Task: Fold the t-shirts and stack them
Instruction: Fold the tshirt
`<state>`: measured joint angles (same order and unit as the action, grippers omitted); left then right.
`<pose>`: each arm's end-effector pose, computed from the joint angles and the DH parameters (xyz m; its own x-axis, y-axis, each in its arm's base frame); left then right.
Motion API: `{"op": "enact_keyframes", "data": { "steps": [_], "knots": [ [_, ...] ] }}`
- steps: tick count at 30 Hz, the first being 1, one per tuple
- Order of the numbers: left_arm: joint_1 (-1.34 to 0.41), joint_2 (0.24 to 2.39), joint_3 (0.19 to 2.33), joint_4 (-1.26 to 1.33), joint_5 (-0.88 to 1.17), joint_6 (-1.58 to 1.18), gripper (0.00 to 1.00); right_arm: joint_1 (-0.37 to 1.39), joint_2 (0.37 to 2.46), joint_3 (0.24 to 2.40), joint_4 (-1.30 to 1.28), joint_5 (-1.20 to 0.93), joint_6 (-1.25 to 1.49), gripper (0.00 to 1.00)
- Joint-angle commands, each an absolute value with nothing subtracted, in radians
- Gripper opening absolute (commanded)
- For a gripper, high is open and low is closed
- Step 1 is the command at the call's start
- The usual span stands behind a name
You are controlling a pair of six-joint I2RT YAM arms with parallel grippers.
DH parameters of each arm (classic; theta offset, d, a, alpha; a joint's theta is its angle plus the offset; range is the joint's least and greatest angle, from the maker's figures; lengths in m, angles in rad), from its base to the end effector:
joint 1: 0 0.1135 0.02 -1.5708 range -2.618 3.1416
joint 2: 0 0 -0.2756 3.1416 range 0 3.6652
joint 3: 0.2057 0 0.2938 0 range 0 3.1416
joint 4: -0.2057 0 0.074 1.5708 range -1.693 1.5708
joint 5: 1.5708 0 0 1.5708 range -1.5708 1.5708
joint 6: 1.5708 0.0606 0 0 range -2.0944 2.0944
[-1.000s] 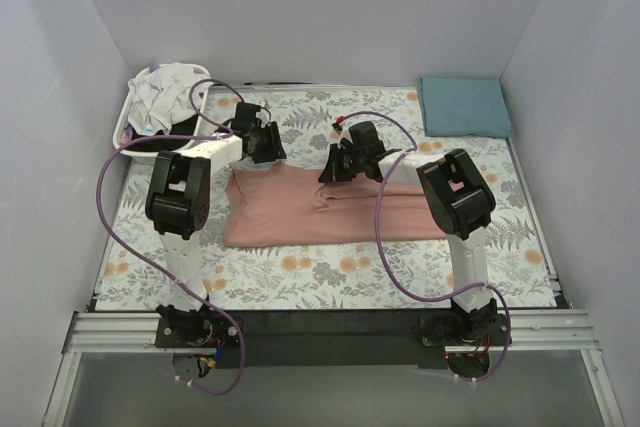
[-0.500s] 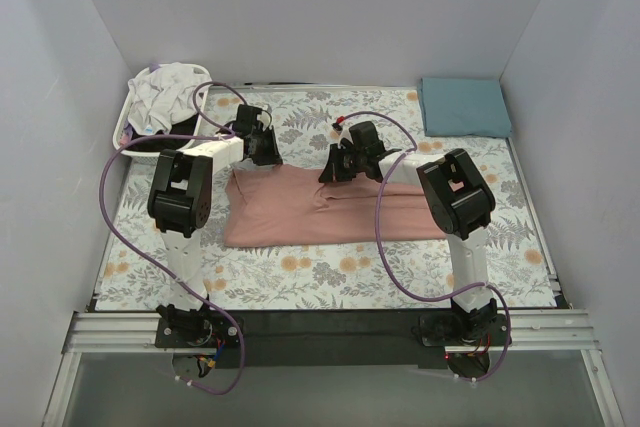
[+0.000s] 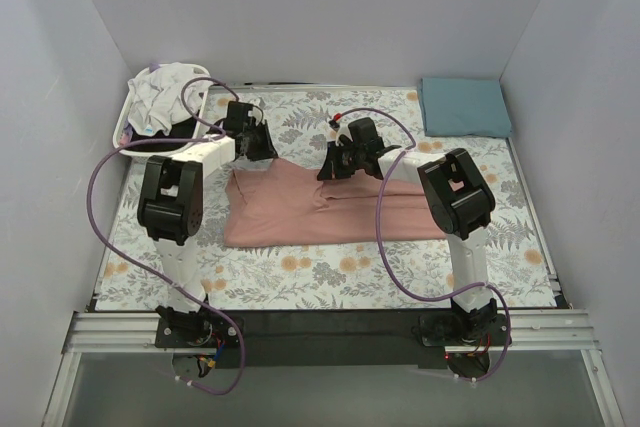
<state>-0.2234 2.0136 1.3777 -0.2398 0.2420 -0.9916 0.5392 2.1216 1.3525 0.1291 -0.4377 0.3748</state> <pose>0.4748 -0.1228 0.1380 -0.7152 -0.6707 -0.1965 -0.4271 0.6420 -0.6367 0.4296 0.2870 0.1145 -0.7539 -0.0647 -0.6538 -0.5166 0.6731 0.5292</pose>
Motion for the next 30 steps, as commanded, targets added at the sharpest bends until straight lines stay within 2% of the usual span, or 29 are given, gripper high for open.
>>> {"op": "enact_keyframes", "data": {
  "steps": [1, 20, 30],
  "knots": [
    [-0.209, 1.888, 1.347, -0.198, 0.27, -0.98, 0.0, 0.543, 2.063, 1.387, 0.107, -0.462, 0.322, 0.01],
    [-0.181, 1.743, 1.172, -0.153, 0.307, -0.983, 0.0, 0.589, 1.988, 1.41, 0.002, -0.499, 0.21, 0.05],
    [-0.179, 1.652, 1.059, -0.152, 0.322, -0.999, 0.0, 0.623, 1.937, 1.348, -0.063, -0.486, 0.181, 0.05]
  ]
}}
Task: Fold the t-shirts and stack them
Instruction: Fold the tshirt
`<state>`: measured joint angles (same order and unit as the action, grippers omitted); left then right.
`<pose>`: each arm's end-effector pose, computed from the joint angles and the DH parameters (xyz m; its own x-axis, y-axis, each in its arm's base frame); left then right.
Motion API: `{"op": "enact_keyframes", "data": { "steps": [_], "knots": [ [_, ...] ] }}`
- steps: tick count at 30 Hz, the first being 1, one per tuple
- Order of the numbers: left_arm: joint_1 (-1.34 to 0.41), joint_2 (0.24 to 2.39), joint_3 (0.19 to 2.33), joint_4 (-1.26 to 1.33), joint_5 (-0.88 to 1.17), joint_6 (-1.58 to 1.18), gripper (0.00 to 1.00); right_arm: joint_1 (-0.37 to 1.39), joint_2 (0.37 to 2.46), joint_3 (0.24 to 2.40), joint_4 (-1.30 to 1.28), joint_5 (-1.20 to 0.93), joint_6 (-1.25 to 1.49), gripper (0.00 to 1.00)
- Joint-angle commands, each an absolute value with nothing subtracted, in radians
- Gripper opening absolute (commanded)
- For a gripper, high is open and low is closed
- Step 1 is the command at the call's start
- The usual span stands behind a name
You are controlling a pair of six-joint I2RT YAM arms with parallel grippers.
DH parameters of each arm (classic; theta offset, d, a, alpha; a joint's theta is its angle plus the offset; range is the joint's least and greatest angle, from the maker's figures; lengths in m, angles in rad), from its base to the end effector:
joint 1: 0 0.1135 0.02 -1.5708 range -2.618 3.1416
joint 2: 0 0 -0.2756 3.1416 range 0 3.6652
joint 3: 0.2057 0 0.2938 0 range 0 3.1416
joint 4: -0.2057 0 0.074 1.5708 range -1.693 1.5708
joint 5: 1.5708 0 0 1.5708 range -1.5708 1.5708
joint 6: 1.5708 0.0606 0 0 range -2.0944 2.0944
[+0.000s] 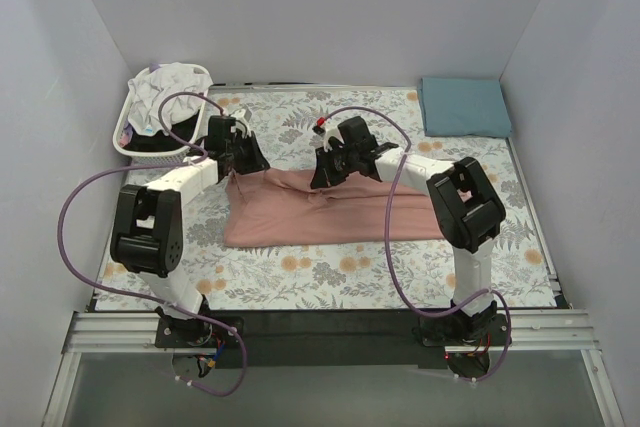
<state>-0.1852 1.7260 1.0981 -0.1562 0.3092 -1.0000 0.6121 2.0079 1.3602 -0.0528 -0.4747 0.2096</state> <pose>0.4132 -0.0962 0.1724 -0.7008 -0.6842 -0.2017 -0.3749 0.5939 -0.7119 0.3933 0.3100 0.1551 -0.6819 -0.2526 -0.6865 -0.6698 0.5927 0.4473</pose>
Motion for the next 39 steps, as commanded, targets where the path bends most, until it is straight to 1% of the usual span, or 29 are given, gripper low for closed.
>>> {"op": "enact_keyframes", "data": {
  "steps": [1, 8, 17, 21, 22, 25, 27, 29, 31, 34, 39],
  "knots": [
    [-0.181, 1.646, 1.048, -0.152, 0.313, -1.0, 0.0, 0.624, 1.933, 1.342, -0.066, -0.485, 0.178, 0.05],
    [-0.179, 1.602, 0.993, -0.163, 0.304, -1.006, 0.0, 0.637, 1.896, 1.289, -0.074, -0.477, 0.153, 0.07],
    [-0.179, 1.548, 0.919, -0.169, 0.311, -1.025, 0.0, 0.664, 1.904, 1.255, -0.081, -0.5, 0.14, 0.08],
    [-0.179, 1.522, 0.885, -0.179, 0.307, -1.049, 0.0, 0.68, 1.898, 1.244, -0.081, -0.503, 0.143, 0.1],
    [-0.179, 1.517, 0.879, -0.181, 0.301, -1.057, 0.01, 0.681, 1.896, 1.243, -0.083, -0.505, 0.147, 0.13],
    [-0.179, 1.496, 0.859, -0.19, 0.308, -1.068, 0.05, 0.689, 1.888, 1.235, -0.086, -0.511, 0.149, 0.17],
    [-0.179, 1.467, 0.836, -0.196, 0.313, -1.078, 0.13, 0.696, 1.878, 1.227, -0.087, -0.508, 0.155, 0.19],
    [-0.179, 1.444, 0.816, -0.195, 0.318, -1.089, 0.16, 0.699, 1.87, 1.22, -0.089, -0.508, 0.153, 0.22],
    [-0.179, 1.41, 0.792, -0.196, 0.324, -1.094, 0.24, 0.71, 1.862, 1.209, -0.089, -0.506, 0.152, 0.24],
    [-0.179, 1.375, 0.758, -0.207, 0.333, -1.107, 0.28, 0.724, 1.858, 1.192, -0.089, -0.505, 0.146, 0.26],
    [-0.179, 1.315, 0.709, -0.222, 0.348, -1.149, 0.3, 0.765, 1.833, 1.155, -0.104, -0.471, 0.112, 0.3]
  ]
}}
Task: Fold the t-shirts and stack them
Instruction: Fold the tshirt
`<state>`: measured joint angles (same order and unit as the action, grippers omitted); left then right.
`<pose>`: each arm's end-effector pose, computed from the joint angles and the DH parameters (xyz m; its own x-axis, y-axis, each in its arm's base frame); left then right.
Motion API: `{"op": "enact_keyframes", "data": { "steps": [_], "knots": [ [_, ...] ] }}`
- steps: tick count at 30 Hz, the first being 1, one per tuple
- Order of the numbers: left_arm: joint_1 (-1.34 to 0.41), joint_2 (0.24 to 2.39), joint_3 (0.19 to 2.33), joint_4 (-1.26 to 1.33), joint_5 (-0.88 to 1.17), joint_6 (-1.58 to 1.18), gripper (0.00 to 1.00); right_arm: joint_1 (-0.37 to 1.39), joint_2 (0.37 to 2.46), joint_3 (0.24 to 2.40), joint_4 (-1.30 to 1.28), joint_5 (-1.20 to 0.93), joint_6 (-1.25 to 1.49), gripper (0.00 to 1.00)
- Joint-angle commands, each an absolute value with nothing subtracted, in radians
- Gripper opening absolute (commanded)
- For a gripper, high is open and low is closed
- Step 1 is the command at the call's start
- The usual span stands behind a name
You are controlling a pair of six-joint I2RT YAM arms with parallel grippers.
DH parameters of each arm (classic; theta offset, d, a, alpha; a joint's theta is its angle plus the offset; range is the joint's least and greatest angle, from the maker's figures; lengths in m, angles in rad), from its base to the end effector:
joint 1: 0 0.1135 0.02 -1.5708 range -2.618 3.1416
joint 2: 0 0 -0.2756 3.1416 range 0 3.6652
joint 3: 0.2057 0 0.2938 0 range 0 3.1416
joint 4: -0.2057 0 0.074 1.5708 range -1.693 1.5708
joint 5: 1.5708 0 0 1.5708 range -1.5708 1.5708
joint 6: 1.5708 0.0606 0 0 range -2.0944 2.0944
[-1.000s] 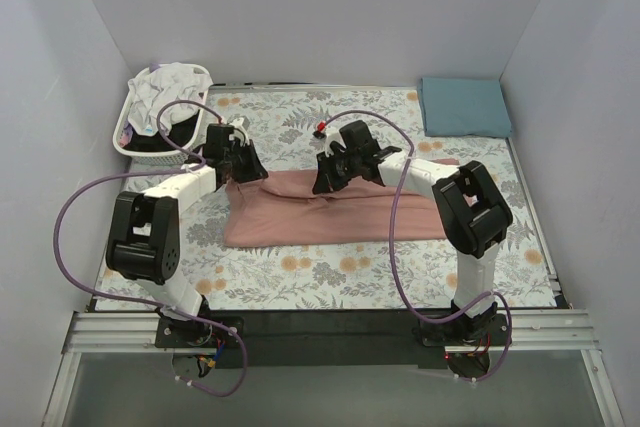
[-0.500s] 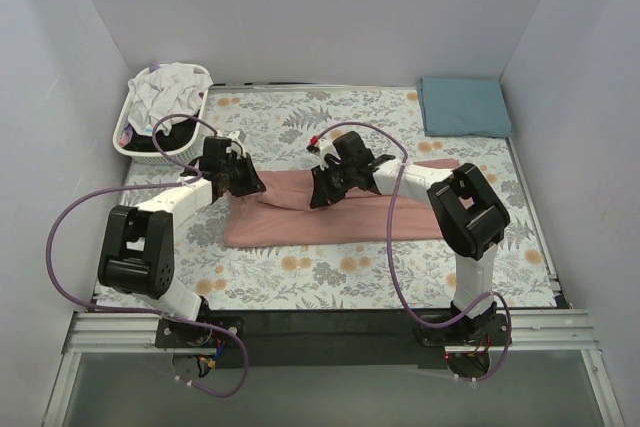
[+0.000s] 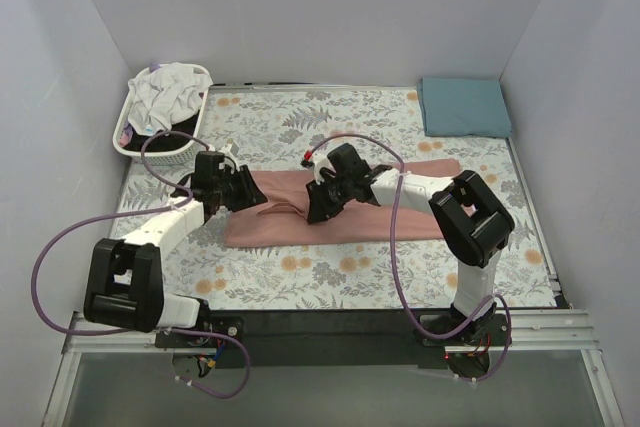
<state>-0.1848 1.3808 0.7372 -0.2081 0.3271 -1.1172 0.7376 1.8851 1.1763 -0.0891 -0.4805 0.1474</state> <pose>0.3115 -0.0780 0.1607 -0.6675 -0.7412 -0.0713 -0.4974 0.5151 -0.6980 0.3155 0.3246 0.1425 -0.6467 -0.4117 -0.6420 -0.7483 0.5052 0.4299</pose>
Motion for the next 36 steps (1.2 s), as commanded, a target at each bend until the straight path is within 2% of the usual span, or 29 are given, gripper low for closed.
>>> {"op": "enact_keyframes", "data": {
  "steps": [1, 7, 14, 18, 19, 22, 24, 26, 29, 36],
  "knots": [
    [-0.179, 1.301, 0.697, -0.222, 0.35, -1.152, 0.31, 0.77, 1.827, 1.138, -0.109, -0.463, 0.101, 0.31],
    [-0.181, 1.183, 0.646, -0.242, 0.31, -1.19, 0.48, 0.792, 1.761, 1.072, -0.14, -0.411, 0.069, 0.37],
    [-0.179, 1.164, 0.653, -0.253, 0.311, -1.241, 0.5, 0.795, 1.686, 1.088, -0.176, -0.341, 0.072, 0.42],
    [-0.183, 1.244, 0.71, -0.252, 0.35, -1.253, 0.37, 0.795, 1.71, 1.16, -0.173, -0.331, 0.115, 0.4],
    [-0.187, 1.267, 0.742, -0.249, 0.356, -1.255, 0.27, 0.793, 1.736, 1.201, -0.172, -0.33, 0.123, 0.39],
    [-0.21, 1.348, 0.793, -0.249, 0.38, -1.253, 0.19, 0.793, 1.79, 1.262, -0.163, -0.313, 0.161, 0.34],
    [-0.235, 1.411, 0.839, -0.252, 0.399, -1.244, 0.19, 0.795, 1.805, 1.275, -0.129, -0.284, 0.192, 0.31],
    [-0.258, 1.466, 0.867, -0.253, 0.399, -1.243, 0.14, 0.795, 1.827, 1.275, -0.085, -0.278, 0.227, 0.3],
    [-0.282, 1.511, 0.882, -0.252, 0.403, -1.238, 0.13, 0.787, 1.861, 1.275, -0.057, -0.27, 0.253, 0.29],
    [-0.324, 1.537, 0.778, -0.282, 0.411, -1.224, 0.11, 0.744, 1.896, 1.198, -0.009, -0.259, 0.29, 0.27]
  ]
}}
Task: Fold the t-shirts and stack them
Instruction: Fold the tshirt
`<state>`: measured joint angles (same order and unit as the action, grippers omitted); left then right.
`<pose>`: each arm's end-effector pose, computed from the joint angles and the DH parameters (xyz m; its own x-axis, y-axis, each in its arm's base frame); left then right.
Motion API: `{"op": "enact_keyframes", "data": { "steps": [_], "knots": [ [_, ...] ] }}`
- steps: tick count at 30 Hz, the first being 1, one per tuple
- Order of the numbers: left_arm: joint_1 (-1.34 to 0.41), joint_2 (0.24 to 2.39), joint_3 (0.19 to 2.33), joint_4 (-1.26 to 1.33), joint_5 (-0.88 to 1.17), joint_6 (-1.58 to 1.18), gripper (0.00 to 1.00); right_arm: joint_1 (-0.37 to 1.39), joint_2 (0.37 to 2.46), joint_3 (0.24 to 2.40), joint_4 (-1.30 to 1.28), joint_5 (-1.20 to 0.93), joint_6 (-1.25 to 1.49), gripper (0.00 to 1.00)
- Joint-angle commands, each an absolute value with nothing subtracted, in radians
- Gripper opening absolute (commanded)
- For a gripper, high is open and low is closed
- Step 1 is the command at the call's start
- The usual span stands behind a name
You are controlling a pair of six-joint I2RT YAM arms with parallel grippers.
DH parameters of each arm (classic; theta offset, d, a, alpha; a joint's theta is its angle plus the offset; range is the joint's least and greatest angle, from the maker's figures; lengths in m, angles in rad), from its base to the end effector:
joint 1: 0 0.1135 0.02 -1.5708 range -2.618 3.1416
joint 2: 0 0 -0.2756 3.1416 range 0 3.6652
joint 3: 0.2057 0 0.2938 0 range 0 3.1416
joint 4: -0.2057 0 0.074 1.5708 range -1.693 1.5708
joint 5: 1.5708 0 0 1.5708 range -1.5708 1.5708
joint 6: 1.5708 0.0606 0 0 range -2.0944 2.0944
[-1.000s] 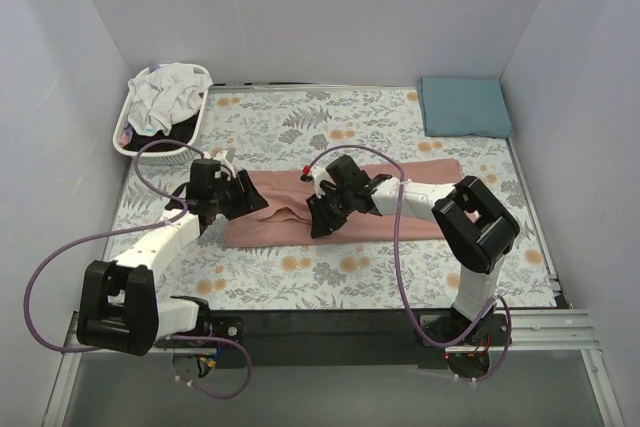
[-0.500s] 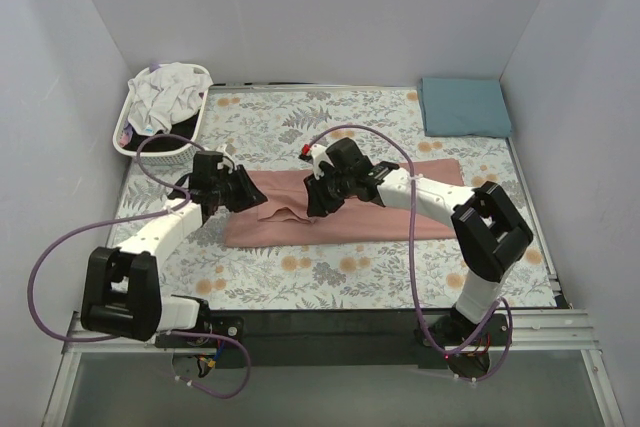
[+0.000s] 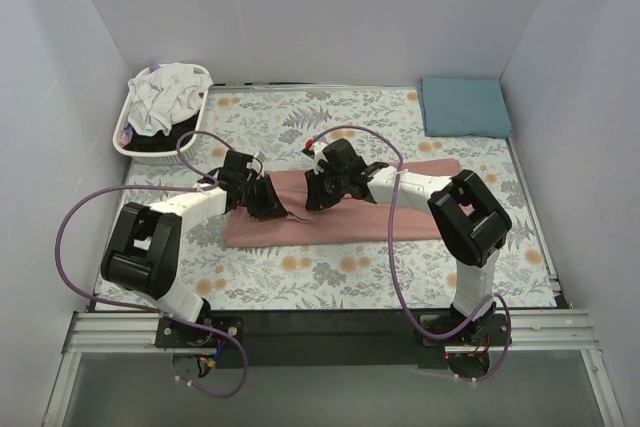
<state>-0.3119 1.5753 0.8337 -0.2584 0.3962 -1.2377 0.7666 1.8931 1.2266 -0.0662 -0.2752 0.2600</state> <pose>0.3203 -0.1278 0.1298 -0.7169 -0.6849 0.1302 -0.5994 0.5102 -0.6168 0.3263 0.3371 0.1558 -0.6746 -0.3062 -0.6717 -0.6619 0.6537 0.3668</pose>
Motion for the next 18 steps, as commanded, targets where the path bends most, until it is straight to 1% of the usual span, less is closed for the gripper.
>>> {"op": "enact_keyframes", "data": {
  "steps": [1, 4, 5, 6, 8, 10, 14, 17, 18],
  "knots": [
    [-0.324, 1.525, 0.761, -0.287, 0.379, -1.229, 0.11, 0.741, 1.893, 1.19, -0.009, -0.261, 0.293, 0.27],
    [-0.325, 1.476, 0.73, -0.359, 0.293, -1.232, 0.1, 0.736, 1.872, 1.175, -0.011, -0.259, 0.287, 0.27],
    [-0.324, 1.459, 0.727, -0.388, 0.24, -1.23, 0.08, 0.735, 1.864, 1.175, -0.009, -0.258, 0.285, 0.27],
    [-0.324, 1.441, 0.726, -0.397, 0.221, -1.23, 0.04, 0.736, 1.855, 1.172, -0.009, -0.256, 0.284, 0.27],
    [-0.325, 1.393, 0.733, -0.419, 0.19, -1.239, 0.03, 0.732, 1.848, 1.173, -0.011, -0.259, 0.282, 0.27],
    [-0.324, 1.368, 0.765, -0.429, 0.189, -1.262, 0.04, 0.73, 1.839, 1.18, -0.009, -0.273, 0.285, 0.27],
    [-0.324, 1.313, 0.814, -0.41, 0.178, -1.313, 0.08, 0.729, 1.832, 1.203, -0.009, -0.343, 0.285, 0.28],
    [-0.325, 1.336, 0.839, -0.358, 0.17, -1.333, 0.09, 0.724, 1.833, 1.213, 0.026, -0.376, 0.298, 0.29],
    [-0.325, 1.379, 0.848, -0.351, 0.167, -1.338, 0.09, 0.719, 1.838, 1.212, 0.034, -0.385, 0.304, 0.29]
  ]
}}
